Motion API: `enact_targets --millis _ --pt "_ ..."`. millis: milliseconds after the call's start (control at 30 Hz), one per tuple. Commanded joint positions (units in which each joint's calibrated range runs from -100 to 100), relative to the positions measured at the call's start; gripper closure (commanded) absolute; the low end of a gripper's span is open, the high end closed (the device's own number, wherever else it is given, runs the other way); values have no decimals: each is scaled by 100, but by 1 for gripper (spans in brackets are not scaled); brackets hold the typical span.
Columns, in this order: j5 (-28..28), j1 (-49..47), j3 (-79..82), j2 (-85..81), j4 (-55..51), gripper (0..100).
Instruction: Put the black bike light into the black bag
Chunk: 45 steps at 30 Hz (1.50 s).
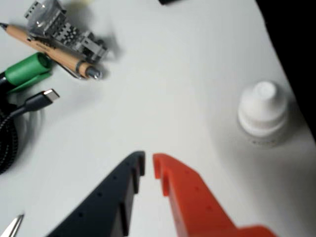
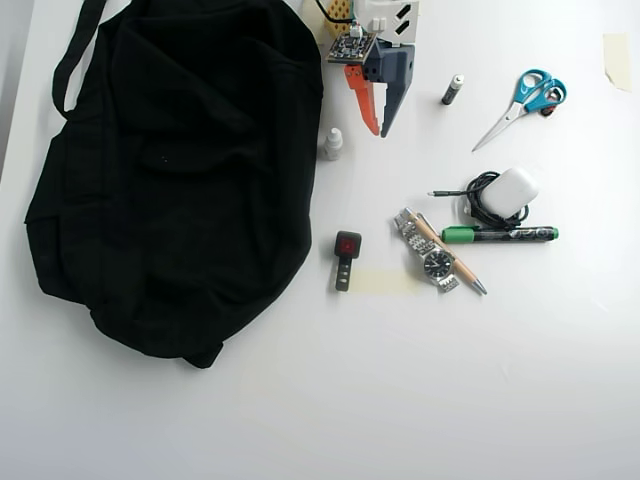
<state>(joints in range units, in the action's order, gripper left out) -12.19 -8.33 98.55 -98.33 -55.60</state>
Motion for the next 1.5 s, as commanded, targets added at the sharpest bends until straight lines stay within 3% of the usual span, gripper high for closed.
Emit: enact_targets --millis 0,800,1000,1133,1467 --pt "33 18 73 -125 -12 98" --pt "39 -12 73 -125 -4 98" --pt "49 -199 -80 -125 840 97" --pt "380 -356 -169 -125 1598 97" --pt "448 -551 -960 207 1684 94"
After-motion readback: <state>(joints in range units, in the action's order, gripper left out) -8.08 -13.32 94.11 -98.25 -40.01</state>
